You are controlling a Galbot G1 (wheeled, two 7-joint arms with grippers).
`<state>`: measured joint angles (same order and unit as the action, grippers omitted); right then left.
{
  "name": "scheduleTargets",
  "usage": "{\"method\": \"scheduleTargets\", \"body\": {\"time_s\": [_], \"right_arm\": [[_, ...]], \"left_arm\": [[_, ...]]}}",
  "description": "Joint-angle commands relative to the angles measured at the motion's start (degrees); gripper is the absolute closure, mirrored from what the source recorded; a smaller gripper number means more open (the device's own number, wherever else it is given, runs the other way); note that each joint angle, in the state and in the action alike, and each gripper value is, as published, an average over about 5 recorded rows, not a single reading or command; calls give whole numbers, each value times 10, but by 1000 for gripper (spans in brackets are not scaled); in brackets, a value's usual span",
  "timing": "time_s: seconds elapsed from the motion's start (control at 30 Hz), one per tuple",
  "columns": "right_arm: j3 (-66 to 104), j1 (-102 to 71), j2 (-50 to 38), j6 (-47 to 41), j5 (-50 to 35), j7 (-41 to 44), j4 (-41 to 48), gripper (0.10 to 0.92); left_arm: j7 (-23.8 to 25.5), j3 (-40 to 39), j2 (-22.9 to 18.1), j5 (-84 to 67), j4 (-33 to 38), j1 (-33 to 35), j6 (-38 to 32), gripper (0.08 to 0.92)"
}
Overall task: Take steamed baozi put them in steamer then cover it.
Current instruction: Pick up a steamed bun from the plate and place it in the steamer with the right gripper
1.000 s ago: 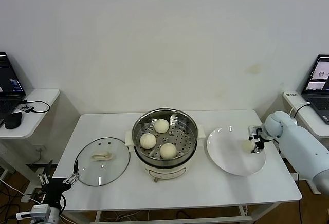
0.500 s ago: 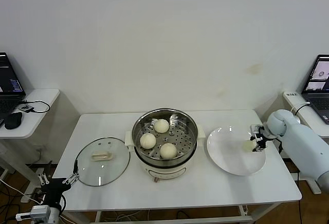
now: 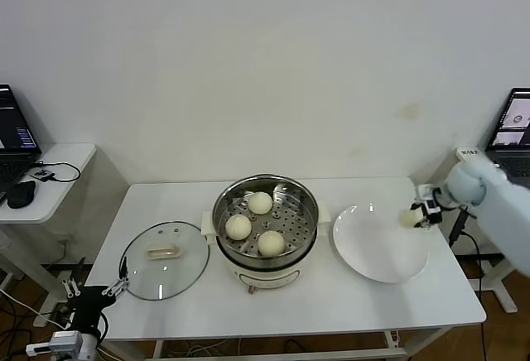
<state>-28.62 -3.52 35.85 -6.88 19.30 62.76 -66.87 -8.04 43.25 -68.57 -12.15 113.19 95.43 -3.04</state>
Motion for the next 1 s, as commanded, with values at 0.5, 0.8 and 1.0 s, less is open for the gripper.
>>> {"method": "scheduleTargets", "body": {"time_s": [0.5, 0.8, 1.0], "right_arm": [[-367, 411, 69, -147, -382, -81, -247, 516], [-391, 353, 148, -212, -412, -144, -247, 516], [-387, 307, 183, -238, -399, -168, -216, 516]], "left_arm": [[0, -3, -10, 6, 7, 0, -1, 177], [0, -1, -23, 10, 13, 5, -4, 177], [-1, 1, -27, 11, 16, 7, -5, 177]]}}
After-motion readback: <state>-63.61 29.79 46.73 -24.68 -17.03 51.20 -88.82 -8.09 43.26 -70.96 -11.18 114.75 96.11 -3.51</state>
